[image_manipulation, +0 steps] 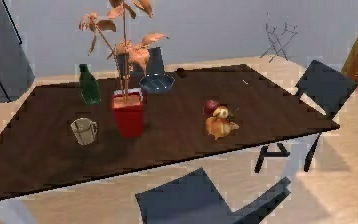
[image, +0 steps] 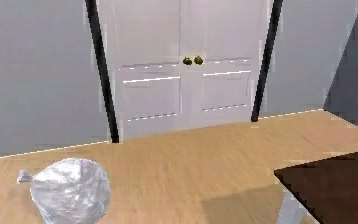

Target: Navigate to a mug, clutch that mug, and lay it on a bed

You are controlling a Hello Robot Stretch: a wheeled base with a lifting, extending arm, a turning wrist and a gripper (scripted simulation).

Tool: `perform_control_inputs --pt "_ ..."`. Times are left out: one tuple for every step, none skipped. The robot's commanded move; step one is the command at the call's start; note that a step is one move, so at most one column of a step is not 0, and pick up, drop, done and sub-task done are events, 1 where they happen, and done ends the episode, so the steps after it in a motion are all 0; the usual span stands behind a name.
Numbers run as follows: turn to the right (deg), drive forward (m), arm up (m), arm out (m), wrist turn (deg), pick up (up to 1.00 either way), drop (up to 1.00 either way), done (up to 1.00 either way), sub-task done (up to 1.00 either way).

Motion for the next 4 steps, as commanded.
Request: perform_control_inputs --pt "15.0 0.00 0.00 0.00 0.0 0.00 0.00 0.00 0.00" --pt "0.0 0.45 0.00 0.00 0.0 0.00 0.00 0.00 0.00" --pt "-9.0 0.00 0.00 0.00 0.0 0.00 0.00 0.00 0.00" --pt "0.0 0.00 0.50 0.00 0.0 0.00 0.00 0.00 0.00"
